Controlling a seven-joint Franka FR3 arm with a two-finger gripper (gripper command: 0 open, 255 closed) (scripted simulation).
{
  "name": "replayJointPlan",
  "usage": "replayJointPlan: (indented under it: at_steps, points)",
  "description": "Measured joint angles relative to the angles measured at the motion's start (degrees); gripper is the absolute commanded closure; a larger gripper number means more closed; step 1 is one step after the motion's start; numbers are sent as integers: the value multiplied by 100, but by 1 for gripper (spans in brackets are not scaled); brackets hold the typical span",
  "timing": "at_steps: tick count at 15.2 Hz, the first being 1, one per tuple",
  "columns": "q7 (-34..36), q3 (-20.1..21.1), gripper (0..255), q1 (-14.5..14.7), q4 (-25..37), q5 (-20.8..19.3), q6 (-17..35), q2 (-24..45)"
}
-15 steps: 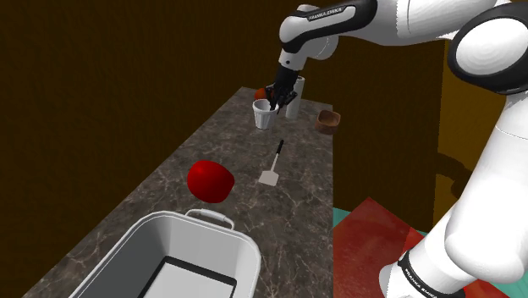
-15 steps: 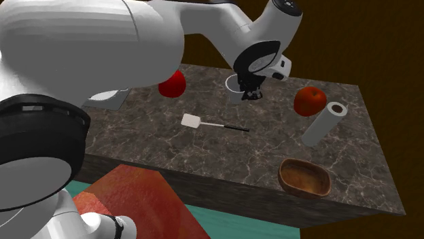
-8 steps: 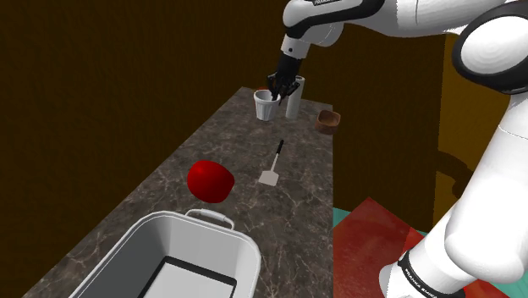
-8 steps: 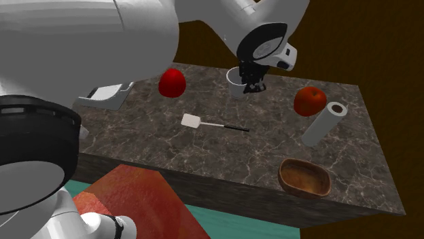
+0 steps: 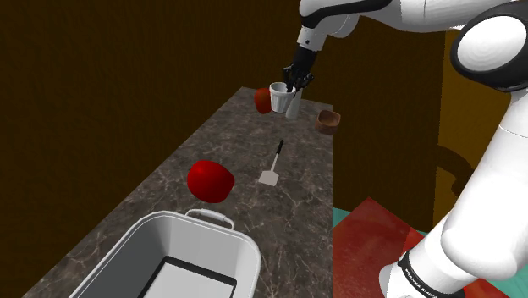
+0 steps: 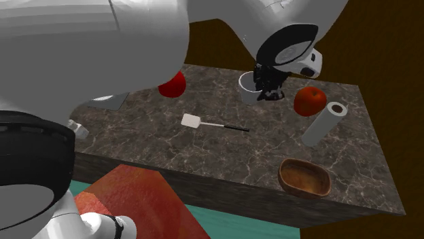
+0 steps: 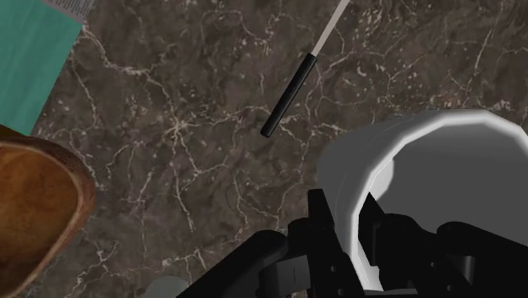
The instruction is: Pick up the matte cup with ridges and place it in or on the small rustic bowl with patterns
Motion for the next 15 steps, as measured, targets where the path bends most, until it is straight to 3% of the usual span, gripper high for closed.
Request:
replayJointPlan:
  at_steps: [6, 15]
  points:
    - [-740, -292, 255, -485, 197, 68, -252, 124]
    - [-1745, -666, 255, -1292, 1281, 236, -964, 753]
